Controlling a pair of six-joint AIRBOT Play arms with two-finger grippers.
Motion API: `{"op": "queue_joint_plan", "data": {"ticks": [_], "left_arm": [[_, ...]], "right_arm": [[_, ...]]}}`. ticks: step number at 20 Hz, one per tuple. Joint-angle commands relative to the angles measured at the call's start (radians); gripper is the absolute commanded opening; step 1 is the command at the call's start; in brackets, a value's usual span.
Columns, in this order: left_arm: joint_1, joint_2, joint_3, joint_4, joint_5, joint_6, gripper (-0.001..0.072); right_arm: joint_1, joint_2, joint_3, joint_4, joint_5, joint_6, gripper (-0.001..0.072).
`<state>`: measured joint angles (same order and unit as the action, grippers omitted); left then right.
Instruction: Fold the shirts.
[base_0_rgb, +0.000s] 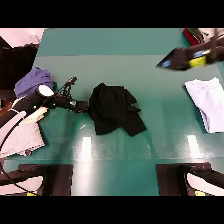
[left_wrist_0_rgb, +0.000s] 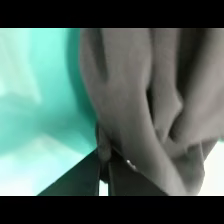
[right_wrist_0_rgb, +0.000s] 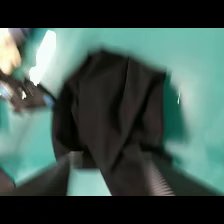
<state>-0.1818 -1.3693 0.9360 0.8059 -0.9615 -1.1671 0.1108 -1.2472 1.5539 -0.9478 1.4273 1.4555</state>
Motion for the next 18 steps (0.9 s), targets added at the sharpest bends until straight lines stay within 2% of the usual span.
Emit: {"op": "queue_joint_plan", "data": {"ticks": [1, 5, 6, 10, 16, 17, 18], "left_arm": [[0.000, 0.051, 0.091, 0.130, -0.070, -0.009, 0.0032], [0.000, 0.079, 0.133, 0.137, -0.077, -0.008, 0.0033], [0.000, 0.079, 0.134, 0.137, -0.081, -0.008, 0.0033], [0.000, 0.079, 0.134, 0.137, -0.087, -0.008, 0.0033], [0.000, 0.079, 0.134, 0.137, -0.086, -0.008, 0.0033], [0.000, 0.079, 0.134, 0.137, -0.088, -0.008, 0.0033], [0.000, 0.079, 0.134, 0.137, -0.090, -0.008, 0.0033]], "right_arm": [[0.126, -0.100, -0.132, -0.054, 0.005, 0.035, 0.0577], [0.254, -0.216, -0.295, -0.037, -0.209, 0.054, 0.0559], [0.282, -0.240, -0.310, -0.027, -0.254, 0.054, 0.0520], [0.341, -0.297, -0.311, 0.067, -0.388, 0.053, 0.0515], [0.377, -0.359, -0.311, 0.110, -0.462, 0.052, 0.0512], [0.379, -0.362, -0.311, 0.120, -0.489, 0.050, 0.0467], [0.385, -0.360, -0.310, 0.119, -0.510, 0.050, 0.0351]]}}
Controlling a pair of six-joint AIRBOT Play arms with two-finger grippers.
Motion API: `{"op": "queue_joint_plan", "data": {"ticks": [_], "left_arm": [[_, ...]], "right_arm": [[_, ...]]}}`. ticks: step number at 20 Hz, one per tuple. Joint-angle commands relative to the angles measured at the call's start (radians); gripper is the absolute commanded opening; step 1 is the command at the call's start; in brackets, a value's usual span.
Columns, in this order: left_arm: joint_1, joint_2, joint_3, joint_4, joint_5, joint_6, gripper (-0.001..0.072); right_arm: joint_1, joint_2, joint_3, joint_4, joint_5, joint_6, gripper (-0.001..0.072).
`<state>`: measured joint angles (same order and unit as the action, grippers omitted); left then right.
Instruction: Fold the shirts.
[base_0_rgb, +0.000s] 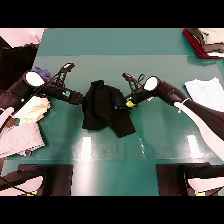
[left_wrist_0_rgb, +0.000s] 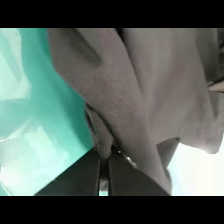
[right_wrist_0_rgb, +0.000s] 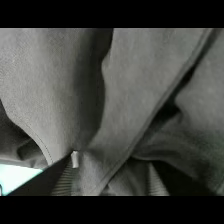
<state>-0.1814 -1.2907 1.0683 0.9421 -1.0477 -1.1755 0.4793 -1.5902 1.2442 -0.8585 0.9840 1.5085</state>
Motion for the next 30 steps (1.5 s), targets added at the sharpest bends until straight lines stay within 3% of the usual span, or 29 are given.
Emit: {"op": "queue_joint_plan", "data": {"ticks": [1, 2, 3, 4, 5, 8, 11, 13, 22, 25, 30], "left_arm": [[0.000, 0.001, 0.001, 0.001, -0.008, 0.001, 0.0033], [0.000, 0.001, 0.001, 0.001, -0.010, 0.001, 0.0033], [0.000, 0.001, 0.001, 0.001, -0.012, 0.001, 0.0033], [0.000, 0.001, 0.001, 0.001, -0.011, 0.001, 0.0033], [0.000, 0.001, 0.002, 0.001, -0.011, 0.001, 0.0033], [0.010, 0.016, 0.023, 0.055, -0.010, -0.009, 0.0032], [0.078, 0.072, 0.150, 0.185, -0.020, -0.090, 0.0032], [0.141, 0.122, 0.263, 0.195, -0.031, -0.105, 0.0033], [0.190, 0.312, 0.774, 0.180, -0.079, -0.107, 0.0033], [0.190, 0.330, 0.896, 0.180, -0.145, -0.107, 0.0033], [0.190, 0.313, 0.846, 0.180, -0.281, -0.108, 0.0033]], "right_arm": [[0.017, -0.018, 0.013, 0.023, -0.070, -0.003, 0.0293], [0.016, -0.018, 0.029, 0.017, -0.069, -0.004, 0.0291], [0.014, -0.018, 0.049, 0.017, -0.068, -0.012, 0.0222], [0.010, -0.018, 0.073, 0.017, -0.064, -0.018, 0.0051], [0.006, -0.018, 0.098, 0.017, -0.056, -0.019, 0.0013], [-0.030, -0.016, 0.207, -0.038, 0.063, -0.018, 0.0012], [-0.095, 0.047, 0.321, -0.162, 0.209, -0.017, 0.0012], [-0.152, 0.131, 0.377, -0.219, 0.253, -0.017, 0.0012], [-0.360, 0.513, 0.583, -0.245, 0.398, -0.016, 0.0012], [-0.422, 0.616, 0.583, -0.245, 0.466, 0.028, 0.0012], [-0.476, 0.649, 0.513, -0.242, 0.627, 0.107, 0.0011]]}}
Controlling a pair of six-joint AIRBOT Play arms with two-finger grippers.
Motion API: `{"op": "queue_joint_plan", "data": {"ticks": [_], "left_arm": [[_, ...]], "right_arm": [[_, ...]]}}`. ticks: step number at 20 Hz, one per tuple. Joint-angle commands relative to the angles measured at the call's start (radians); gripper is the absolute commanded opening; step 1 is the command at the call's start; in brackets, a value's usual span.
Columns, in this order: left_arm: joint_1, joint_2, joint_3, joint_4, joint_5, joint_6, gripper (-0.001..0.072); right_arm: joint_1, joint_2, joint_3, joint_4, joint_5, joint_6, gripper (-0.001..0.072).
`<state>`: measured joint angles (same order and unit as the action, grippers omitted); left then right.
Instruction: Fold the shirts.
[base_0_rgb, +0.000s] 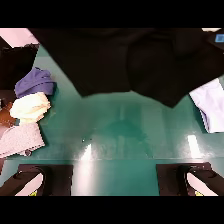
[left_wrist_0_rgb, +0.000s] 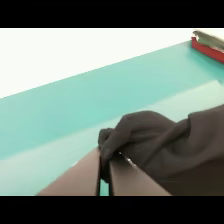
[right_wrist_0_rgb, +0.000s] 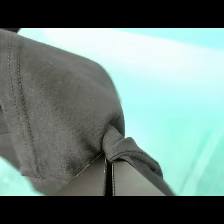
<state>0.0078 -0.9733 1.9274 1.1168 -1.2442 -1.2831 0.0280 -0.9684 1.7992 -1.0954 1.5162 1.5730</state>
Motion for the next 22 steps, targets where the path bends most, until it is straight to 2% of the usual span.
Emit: {"op": "queue_joint_plan", "data": {"ticks": [1, 4, 8, 12, 14, 15, 16, 17, 22], "left_arm": [[0.001, -0.011, -0.065, 0.005, -0.105, 0.000, 0.0032], [0.001, -0.019, -0.279, 0.005, -0.117, 0.000, 0.0033], [0.001, -0.019, -0.657, -0.002, -0.094, 0.000, 0.0033], [0.001, -0.019, -0.954, -0.002, 0.101, 0.018, 0.0033], [0.001, -0.019, -1.004, -0.002, 0.150, 0.016, 0.0033], [0.001, -0.019, -1.005, -0.002, 0.152, 0.016, 0.0033], [0.001, -0.019, -0.999, -0.002, 0.153, 0.019, 0.0033], [0.001, -0.019, -0.993, -0.002, 0.152, 0.026, 0.0033], [0.001, -0.019, -0.976, -0.002, 0.154, 0.026, 0.0033]], "right_arm": [[-0.010, 0.027, -0.098, -0.005, 0.107, 0.048, 0.0012], [0.076, 0.027, -0.341, -0.008, 0.090, 0.050, 0.0012], [0.165, 0.027, -0.739, -0.007, -0.134, 0.027, 0.0012], [0.169, 0.027, -0.968, -0.006, -0.386, 0.026, 0.0013], [0.167, 0.027, -1.002, -0.006, -0.433, 0.025, 0.0019], [0.166, 0.027, -1.002, -0.015, -0.435, 0.016, 0.0222], [0.158, 0.027, -0.990, -0.031, -0.423, 0.014, 0.0527], [0.140, 0.027, -0.968, -0.035, -0.399, 0.014, 0.0579], [0.076, 0.027, -0.814, -0.032, -0.291, -0.015, 0.0578]]}}
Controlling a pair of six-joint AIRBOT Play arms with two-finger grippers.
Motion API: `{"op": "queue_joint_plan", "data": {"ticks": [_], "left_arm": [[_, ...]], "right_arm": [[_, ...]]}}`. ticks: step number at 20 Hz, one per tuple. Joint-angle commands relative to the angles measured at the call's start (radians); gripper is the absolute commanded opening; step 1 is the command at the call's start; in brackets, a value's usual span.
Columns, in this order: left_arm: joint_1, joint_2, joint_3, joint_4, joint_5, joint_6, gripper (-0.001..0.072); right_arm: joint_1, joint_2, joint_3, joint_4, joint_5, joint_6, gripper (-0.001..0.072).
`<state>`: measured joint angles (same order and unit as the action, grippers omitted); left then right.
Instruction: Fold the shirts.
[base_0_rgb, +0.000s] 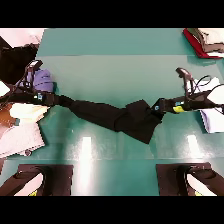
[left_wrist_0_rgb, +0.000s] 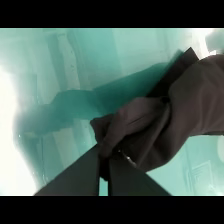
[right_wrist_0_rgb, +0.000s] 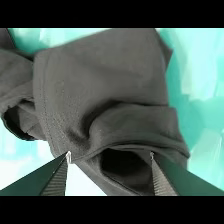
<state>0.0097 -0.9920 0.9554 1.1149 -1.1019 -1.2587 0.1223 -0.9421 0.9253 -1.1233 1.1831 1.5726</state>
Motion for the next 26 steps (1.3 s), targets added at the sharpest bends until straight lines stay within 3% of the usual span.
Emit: {"op": "queue_joint_plan", "data": {"ticks": [1, 8, 17, 18, 21, 22, 26], "left_arm": [[-0.001, 0.000, -0.004, 0.000, 0.014, 0.002, 0.0033], [-0.001, 0.000, -0.004, 0.000, 0.032, 0.002, 0.0033], [-0.001, 0.000, -0.004, 0.000, 0.030, 0.002, 0.0033], [-0.001, 0.000, -0.004, 0.000, 0.028, 0.002, 0.0033], [-0.001, 0.000, -0.004, 0.000, 0.027, 0.002, 0.0033], [-0.001, 0.000, -0.004, 0.000, 0.027, 0.002, 0.0033], [-0.001, 0.000, 0.032, 0.027, 0.027, 0.002, 0.0033]], "right_arm": [[-0.010, 0.000, 0.080, -0.006, 0.042, -0.021, 0.0577], [0.018, -0.031, 0.119, -0.031, 0.107, -0.032, 0.0576], [0.241, -0.271, 0.122, -0.040, 0.010, -0.048, 0.0573], [0.252, -0.293, 0.122, -0.061, 0.010, -0.048, 0.0505], [0.270, -0.313, 0.122, -0.116, -0.014, -0.048, 0.0051], [0.270, -0.301, 0.122, -0.119, -0.037, -0.048, 0.0013], [0.227, -0.162, 0.130, -0.135, -0.122, -0.047, 0.0012]]}}
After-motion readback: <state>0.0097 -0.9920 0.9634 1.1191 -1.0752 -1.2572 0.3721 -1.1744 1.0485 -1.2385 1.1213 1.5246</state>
